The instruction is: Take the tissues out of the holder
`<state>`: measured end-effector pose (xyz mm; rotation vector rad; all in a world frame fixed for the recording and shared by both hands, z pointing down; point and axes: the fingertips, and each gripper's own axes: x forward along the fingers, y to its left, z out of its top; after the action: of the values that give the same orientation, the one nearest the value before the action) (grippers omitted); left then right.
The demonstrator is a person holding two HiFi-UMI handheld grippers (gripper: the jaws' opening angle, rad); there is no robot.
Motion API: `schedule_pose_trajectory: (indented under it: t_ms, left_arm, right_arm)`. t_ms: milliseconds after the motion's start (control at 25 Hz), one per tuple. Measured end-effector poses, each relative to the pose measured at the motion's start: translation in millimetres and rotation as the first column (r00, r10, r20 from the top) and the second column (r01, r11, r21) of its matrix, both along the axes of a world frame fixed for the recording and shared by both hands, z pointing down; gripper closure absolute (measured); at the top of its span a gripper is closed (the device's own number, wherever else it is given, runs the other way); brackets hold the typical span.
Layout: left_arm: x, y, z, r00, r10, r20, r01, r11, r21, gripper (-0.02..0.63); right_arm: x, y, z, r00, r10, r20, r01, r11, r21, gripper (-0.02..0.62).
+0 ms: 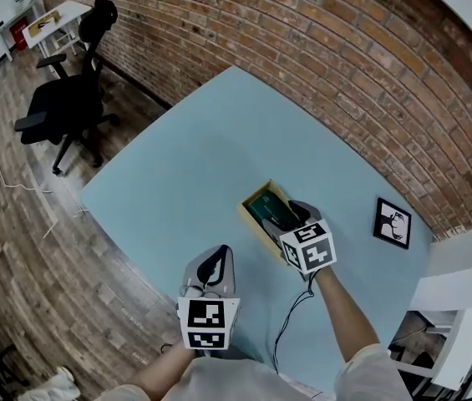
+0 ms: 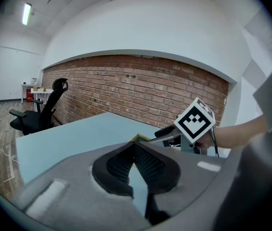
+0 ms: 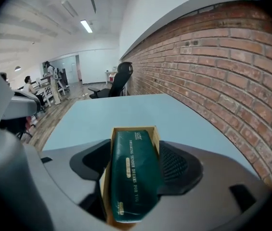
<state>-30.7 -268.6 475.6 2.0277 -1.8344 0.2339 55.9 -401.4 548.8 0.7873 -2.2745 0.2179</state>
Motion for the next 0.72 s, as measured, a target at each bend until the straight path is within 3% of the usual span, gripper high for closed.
schedule_pose_trajectory:
  t_ms: [240,720]
  left_arm:
    - [-5,-6,17,1.000,-0.028,-0.014,0.028,0.999,-0.031,0.598]
    - [-14,-17,35,0.996,-0.076,-0.044,0.073,0.995,-0.062,0.598]
  right_arm:
    - [-4,-7,24,0.996,-0.055,-0.066,0.052,0.997,-0.053,0.295]
    - [-9,-12,43,0.993,-0.098,-0.059,0.086,0.981,-0.177,0.268]
